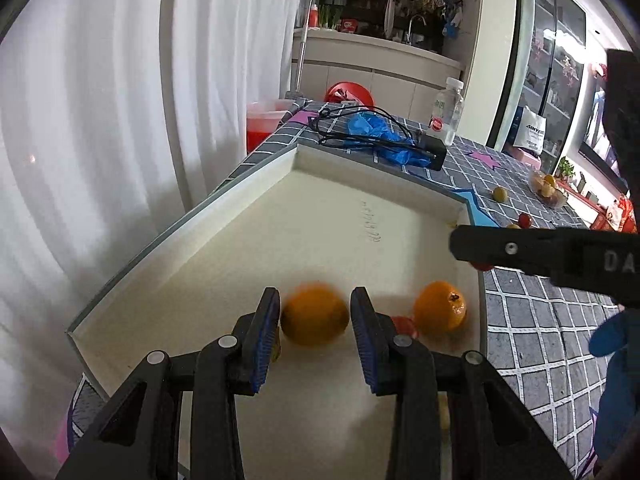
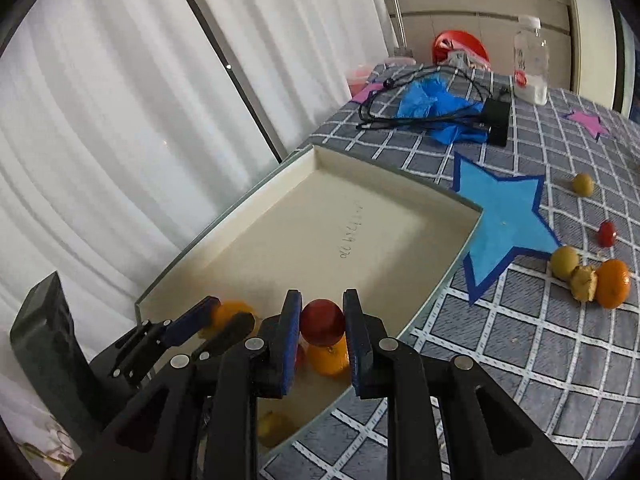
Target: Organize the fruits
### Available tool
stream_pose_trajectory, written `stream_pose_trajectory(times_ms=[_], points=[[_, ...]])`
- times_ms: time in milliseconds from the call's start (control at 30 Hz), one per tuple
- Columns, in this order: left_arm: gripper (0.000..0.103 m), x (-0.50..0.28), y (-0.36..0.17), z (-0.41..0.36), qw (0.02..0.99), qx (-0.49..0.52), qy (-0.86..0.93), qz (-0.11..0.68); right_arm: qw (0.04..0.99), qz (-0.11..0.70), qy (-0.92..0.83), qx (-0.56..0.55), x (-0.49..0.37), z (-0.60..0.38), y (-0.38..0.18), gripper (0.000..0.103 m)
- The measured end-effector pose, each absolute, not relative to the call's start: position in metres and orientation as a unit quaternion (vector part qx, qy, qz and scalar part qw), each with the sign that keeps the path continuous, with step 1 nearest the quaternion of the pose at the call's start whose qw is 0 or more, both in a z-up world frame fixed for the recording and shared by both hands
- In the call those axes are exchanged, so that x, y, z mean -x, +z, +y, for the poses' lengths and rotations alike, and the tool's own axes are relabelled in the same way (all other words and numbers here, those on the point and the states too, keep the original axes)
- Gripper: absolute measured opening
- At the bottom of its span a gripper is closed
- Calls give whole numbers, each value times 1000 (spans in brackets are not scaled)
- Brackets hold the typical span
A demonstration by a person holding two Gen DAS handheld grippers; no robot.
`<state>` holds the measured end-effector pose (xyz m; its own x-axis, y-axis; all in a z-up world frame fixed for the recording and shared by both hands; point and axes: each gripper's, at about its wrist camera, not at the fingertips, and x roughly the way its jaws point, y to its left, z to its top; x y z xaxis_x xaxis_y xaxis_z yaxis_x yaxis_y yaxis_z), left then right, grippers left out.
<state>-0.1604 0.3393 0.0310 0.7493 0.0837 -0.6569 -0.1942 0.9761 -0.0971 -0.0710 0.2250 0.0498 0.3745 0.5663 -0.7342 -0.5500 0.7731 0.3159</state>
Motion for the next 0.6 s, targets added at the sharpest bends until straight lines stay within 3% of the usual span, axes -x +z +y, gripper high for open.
stream_pose_trajectory(times_ms=[33,67,100,133,167,600], points=[[46,160,31,339,932,79,74,346,827,450,337,-13,69,224,50,41],[56,160,31,338,932,78,74,346,827,450,336,-16,69,222,50,76],[62,160,32,337,933,76,77,344,832,444,331,-19,69,219,51,88],[74,160,33,336,933,74,79,342,840,433,326,-19,71,216,54,93],[80,161,33,335,934,71,82,339,846,424,322,-16,72,213,56,93],[82,170,50,305,941,45,56,331,860,446,245,-29,72,128,40,93]])
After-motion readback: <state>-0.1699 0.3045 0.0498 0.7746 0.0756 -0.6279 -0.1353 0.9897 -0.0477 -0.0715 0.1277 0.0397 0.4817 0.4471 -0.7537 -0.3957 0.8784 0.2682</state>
